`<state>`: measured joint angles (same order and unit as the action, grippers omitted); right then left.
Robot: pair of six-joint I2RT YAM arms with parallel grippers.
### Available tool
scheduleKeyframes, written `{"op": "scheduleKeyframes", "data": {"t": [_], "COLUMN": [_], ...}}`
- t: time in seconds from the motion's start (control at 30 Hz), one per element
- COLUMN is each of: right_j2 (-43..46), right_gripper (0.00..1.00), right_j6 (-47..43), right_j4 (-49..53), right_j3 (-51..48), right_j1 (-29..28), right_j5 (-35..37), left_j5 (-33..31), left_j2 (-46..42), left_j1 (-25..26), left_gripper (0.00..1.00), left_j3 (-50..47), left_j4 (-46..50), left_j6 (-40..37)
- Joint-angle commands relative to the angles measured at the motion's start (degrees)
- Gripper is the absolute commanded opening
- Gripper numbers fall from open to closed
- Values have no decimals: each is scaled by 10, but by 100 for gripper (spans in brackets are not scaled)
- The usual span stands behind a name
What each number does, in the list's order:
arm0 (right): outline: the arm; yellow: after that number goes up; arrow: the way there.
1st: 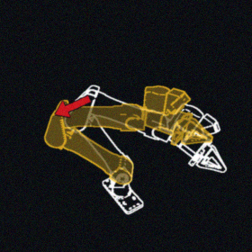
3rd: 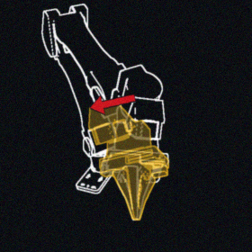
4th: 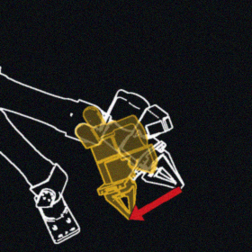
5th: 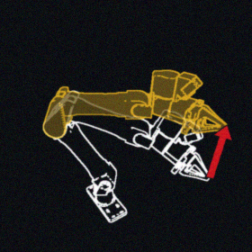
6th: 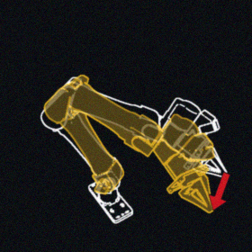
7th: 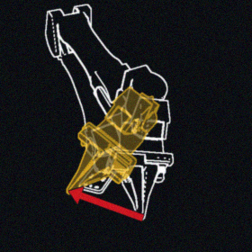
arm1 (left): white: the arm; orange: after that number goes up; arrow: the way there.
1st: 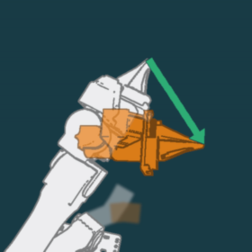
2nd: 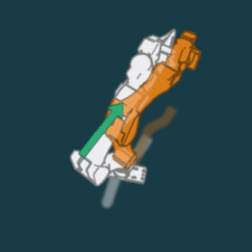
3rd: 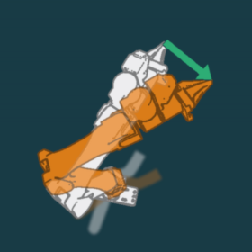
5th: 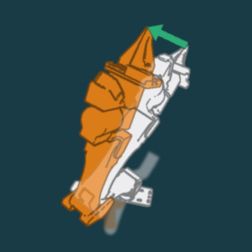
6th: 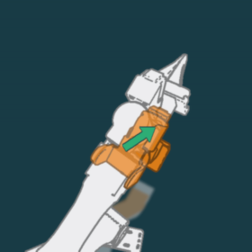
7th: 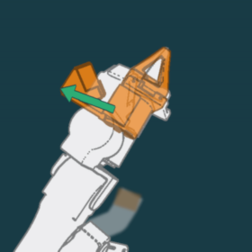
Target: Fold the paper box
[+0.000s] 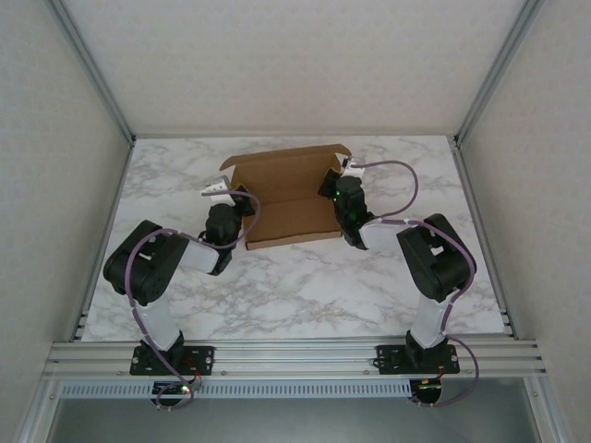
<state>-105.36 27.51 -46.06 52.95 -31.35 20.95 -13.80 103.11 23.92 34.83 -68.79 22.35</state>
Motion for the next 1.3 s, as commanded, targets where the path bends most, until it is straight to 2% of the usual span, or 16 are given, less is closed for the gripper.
{"op": "scheduleKeyframes", "data": {"t": [0.0, 0.13, 0.27, 0.4, 0.77, 0.9, 0.97, 1.03, 1.13, 1.2, 1.27], "right_j2": [2, 19, 52, 77, 81, 91, 107, 120, 152, 175, 186], "right_gripper": [0, 0, 9, 13, 19, 34, 46, 52, 74, 77, 74], "right_j6": [25, 5, -33, -69, -75, -107, -118, -127, -185, -232, -257], "right_j4": [10, 37, 89, 150, 188, 208, 220, 239, 223, 222, 241], "right_j3": [-19, -14, -1, 13, 31, 39, 39, 42, 23, 18, 36], "right_j1": [-6, -5, 10, 23, 47, 56, 74, 96, 114, 126, 151], "right_j5": [-7, -2, -22, -45, -165, -190, -205, -215, -234, -263, -329], "left_j5": [-29, -34, -27, 6, 32, 32, 39, 49, 85, 108, 136], "left_j2": [-9, -23, -40, -55, -57, -60, -62, -63, -59, -59, -61], "left_j1": [3, 3, 1, -13, -20, -25, -32, -40, -52, -56, -57], "left_gripper": [10, 10, 10, 13, 8, 6, 5, 5, 5, 6, 7], "left_j3": [-9, -8, 1, 2, 3, 5, 8, 11, 23, 26, 27], "left_j4": [9, 21, 52, 76, 76, 78, 84, 88, 110, 115, 112], "left_j6": [14, -2, -41, -56, -75, -87, -91, -93, -101, -113, -134]}}
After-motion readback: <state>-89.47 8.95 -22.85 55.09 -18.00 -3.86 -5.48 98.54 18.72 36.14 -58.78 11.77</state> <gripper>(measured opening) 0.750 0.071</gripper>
